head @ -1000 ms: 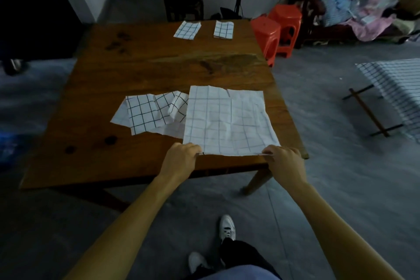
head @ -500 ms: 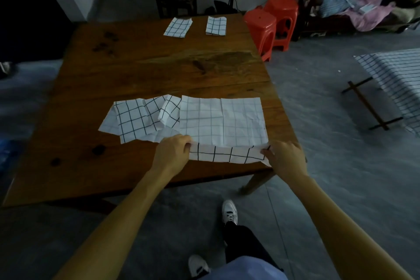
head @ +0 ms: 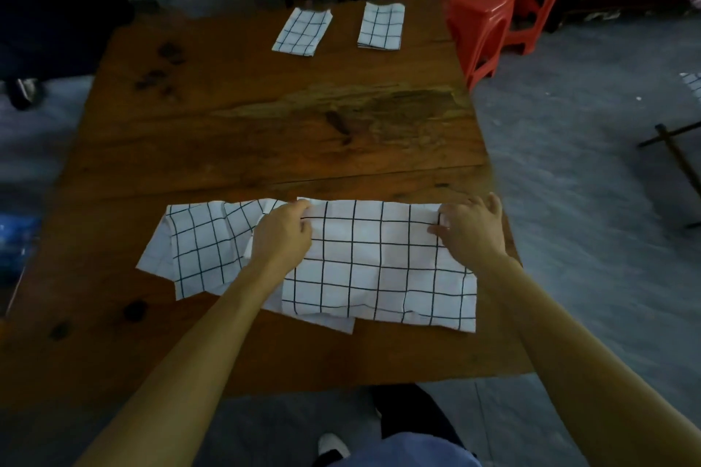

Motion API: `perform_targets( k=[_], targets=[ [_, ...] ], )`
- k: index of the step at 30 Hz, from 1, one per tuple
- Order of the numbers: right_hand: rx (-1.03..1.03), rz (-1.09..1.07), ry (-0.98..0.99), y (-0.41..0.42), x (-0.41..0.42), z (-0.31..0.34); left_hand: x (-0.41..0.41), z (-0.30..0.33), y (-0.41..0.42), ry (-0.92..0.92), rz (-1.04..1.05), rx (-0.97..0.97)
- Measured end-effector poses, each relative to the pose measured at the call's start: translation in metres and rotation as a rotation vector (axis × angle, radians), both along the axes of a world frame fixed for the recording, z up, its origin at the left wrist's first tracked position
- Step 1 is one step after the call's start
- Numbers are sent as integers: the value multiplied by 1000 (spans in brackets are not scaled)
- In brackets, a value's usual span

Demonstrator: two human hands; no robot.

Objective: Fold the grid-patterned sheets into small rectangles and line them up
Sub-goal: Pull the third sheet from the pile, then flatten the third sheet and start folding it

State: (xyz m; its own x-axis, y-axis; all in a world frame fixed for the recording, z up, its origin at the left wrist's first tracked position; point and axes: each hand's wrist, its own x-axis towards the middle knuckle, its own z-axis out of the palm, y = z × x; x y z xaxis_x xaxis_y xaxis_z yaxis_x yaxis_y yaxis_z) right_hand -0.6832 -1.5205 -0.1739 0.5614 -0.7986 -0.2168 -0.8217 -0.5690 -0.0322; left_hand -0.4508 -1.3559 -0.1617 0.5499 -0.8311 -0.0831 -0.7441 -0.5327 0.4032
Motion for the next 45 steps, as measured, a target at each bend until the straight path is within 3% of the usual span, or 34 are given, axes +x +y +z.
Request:
perform_targets(
  k=[7,12,17,20,25,30,39,42,45],
  targets=[
    [25,5,23,-26,23,-54,17,-50,-28,45,83,72],
    [70,-134,-151,-15,24,-79,0,-71,-19,-26,119,-3],
    [63,-220,-333,22,18,-80,-39,-82,17,-18,8,-134],
    [70,-204,-445,64,7,-80,-60,-96,45,-6,-158,-88],
    [162,-24,-298,130,-11,-101,-74,-122,64,9,-316,183],
    [236,-27,-158,140,-21,-114,-71,-132,59,-32,-367,270],
    [278,-84,-89,136,-32,-119,-49,-135,63,-70,-328,357],
    [210,-55,-175,130,-23,-115,-53,-131,64,-63,-293,307],
    [163,52,-239,122,-2,-114,-66,-128,61,-49,-193,132]
  ],
)
